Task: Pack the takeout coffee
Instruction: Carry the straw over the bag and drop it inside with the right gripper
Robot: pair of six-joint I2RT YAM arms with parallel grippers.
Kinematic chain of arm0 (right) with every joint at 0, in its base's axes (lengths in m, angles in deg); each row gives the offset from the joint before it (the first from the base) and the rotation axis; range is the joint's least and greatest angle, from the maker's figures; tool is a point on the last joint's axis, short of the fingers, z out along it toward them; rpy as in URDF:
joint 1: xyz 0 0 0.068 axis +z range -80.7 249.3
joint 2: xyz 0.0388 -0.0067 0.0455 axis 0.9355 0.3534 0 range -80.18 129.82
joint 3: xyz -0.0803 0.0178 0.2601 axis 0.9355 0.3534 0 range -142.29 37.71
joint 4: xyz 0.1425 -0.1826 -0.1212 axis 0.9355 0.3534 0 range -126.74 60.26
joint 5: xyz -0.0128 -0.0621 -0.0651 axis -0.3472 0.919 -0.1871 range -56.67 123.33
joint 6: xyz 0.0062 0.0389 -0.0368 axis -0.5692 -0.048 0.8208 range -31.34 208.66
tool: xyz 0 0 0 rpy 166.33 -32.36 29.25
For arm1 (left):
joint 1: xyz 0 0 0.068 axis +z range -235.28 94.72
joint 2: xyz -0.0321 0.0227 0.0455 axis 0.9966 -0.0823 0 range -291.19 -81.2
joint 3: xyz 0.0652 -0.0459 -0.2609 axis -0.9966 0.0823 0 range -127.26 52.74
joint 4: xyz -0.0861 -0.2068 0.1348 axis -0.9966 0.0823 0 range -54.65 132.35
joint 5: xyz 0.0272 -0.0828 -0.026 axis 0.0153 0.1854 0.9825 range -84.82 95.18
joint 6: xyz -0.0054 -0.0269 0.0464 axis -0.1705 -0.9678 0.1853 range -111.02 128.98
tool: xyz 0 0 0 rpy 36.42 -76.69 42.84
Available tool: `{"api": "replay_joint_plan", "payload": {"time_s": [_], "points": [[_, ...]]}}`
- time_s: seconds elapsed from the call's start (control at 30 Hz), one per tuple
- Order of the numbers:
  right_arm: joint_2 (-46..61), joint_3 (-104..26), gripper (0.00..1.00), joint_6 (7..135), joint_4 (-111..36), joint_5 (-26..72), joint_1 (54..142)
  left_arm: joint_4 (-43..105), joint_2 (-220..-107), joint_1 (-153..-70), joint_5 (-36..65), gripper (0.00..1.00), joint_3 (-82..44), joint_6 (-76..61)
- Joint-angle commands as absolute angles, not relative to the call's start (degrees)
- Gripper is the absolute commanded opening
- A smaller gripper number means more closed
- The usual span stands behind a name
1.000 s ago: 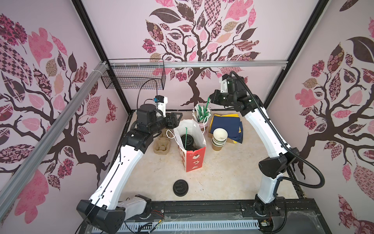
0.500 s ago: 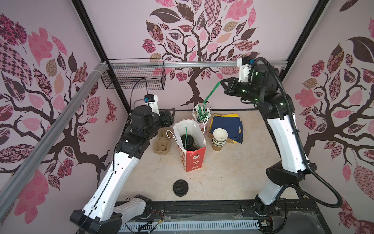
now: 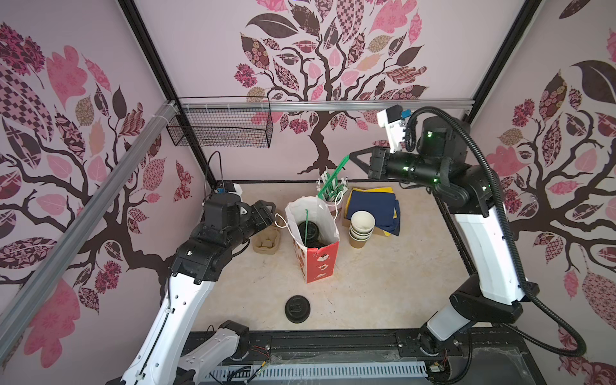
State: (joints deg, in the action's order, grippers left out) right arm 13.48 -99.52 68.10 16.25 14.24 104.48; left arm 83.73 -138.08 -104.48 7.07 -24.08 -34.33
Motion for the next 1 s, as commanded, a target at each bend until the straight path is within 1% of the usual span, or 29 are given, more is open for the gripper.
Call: {"api": "replay_joint_plan", "payload": {"time_s": [0.0, 0.17, 0.33, 0.43, 0.57, 0.67, 0.83, 0.97], "points": [[11.9, -95.3, 0.00, 69.3, 20.3, 13.0, 106.3, 84.0, -137.4, -104.2, 12.6, 0.70, -20.7, -37.3], [10.5, -85.3, 0.00, 69.4, 20.1, 11.8, 108.6, 78.4, -137.6, -104.0, 19.2, 0.72, -15.5, -38.8], [11.2, -80.3, 0.00, 70.0, 20.8, 12.3, 108.9, 76.2, -138.1, -104.0, 20.5, 0.73, -13.3, -39.5], [13.2, -79.4, 0.00, 70.0, 21.0, 10.5, 109.0, 75.4, -138.4, -103.9, 20.6, 0.72, -12.4, -39.5], [16.5, -79.6, 0.00, 69.2, 21.1, 5.7, 109.1, 75.6, -139.0, -103.9, 20.3, 0.68, -12.0, -39.3], [20.5, -82.4, 0.00, 69.8, 23.3, 4.0, 109.1, 75.5, -139.0, -103.8, 19.9, 0.66, -11.7, -39.4], [28.4, -89.6, 0.00, 70.7, 26.1, 5.9, 109.2, 75.5, -139.7, -103.8, 19.9, 0.63, -11.6, -39.2], [33.9, -95.7, 0.00, 70.2, 26.5, 10.1, 109.3, 75.7, -140.0, -103.7, 19.9, 0.60, -11.5, -39.0]]}}
